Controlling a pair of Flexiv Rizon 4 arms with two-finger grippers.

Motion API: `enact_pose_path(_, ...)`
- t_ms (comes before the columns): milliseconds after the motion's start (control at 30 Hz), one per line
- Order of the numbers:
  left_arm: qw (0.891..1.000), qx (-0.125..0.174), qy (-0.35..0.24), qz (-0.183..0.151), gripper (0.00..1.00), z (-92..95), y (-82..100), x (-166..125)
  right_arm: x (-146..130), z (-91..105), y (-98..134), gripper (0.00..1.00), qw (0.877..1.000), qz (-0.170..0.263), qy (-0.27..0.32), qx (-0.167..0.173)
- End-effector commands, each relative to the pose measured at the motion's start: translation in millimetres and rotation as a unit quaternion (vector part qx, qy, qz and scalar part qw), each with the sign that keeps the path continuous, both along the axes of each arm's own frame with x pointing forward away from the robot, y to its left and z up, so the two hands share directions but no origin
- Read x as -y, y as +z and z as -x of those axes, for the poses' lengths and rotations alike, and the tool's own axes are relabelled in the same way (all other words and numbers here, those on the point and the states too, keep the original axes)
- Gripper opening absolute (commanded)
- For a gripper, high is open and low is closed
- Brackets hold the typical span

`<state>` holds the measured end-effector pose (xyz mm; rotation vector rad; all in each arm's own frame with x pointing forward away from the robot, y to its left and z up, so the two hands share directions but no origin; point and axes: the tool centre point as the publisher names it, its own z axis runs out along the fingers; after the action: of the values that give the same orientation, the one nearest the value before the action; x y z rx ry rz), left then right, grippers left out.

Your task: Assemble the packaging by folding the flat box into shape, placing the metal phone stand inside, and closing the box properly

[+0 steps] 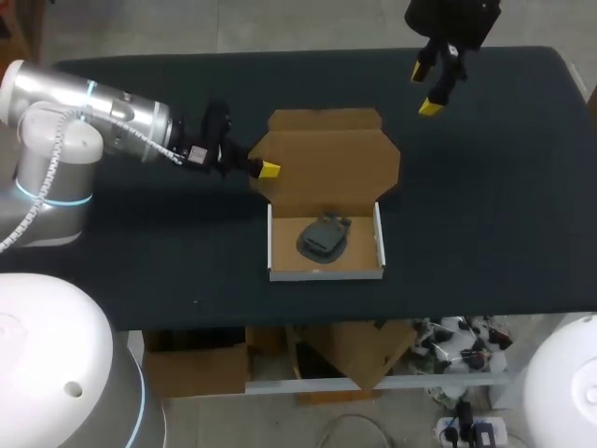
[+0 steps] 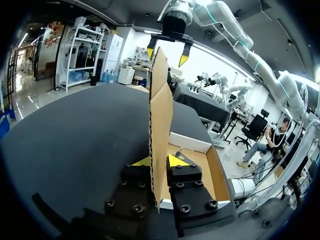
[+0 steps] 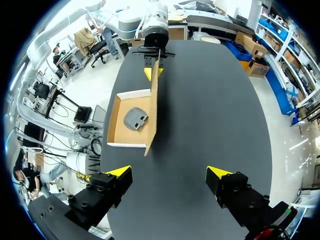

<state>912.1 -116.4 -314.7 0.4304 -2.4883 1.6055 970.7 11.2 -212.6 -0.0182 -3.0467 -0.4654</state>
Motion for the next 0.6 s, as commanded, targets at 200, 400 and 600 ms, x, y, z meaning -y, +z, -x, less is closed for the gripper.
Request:
enact_pose_path(200, 1.000, 0.007, 0.000, 0.002, 0.13, 1.9, -2.6, 1.6, -0.6, -2.1, -1.1, 1.00, 1.000, 0.001, 0.002, -0.003)
enact_pose_path(400, 1.000, 0.012, -0.001, 0.003, 0.07, 2.0, -3.5, 3.5, -0.6, -3.4, -1.6, 1.00, 1.000, 0.002, 0.002, -0.005)
enact_pose_path(600, 1.000, 0.013, -0.002, 0.003, 0.07, 1.1, -4.6, 4.2, -0.6, -5.2, -2.1, 1.00, 1.000, 0.002, 0.003, -0.007)
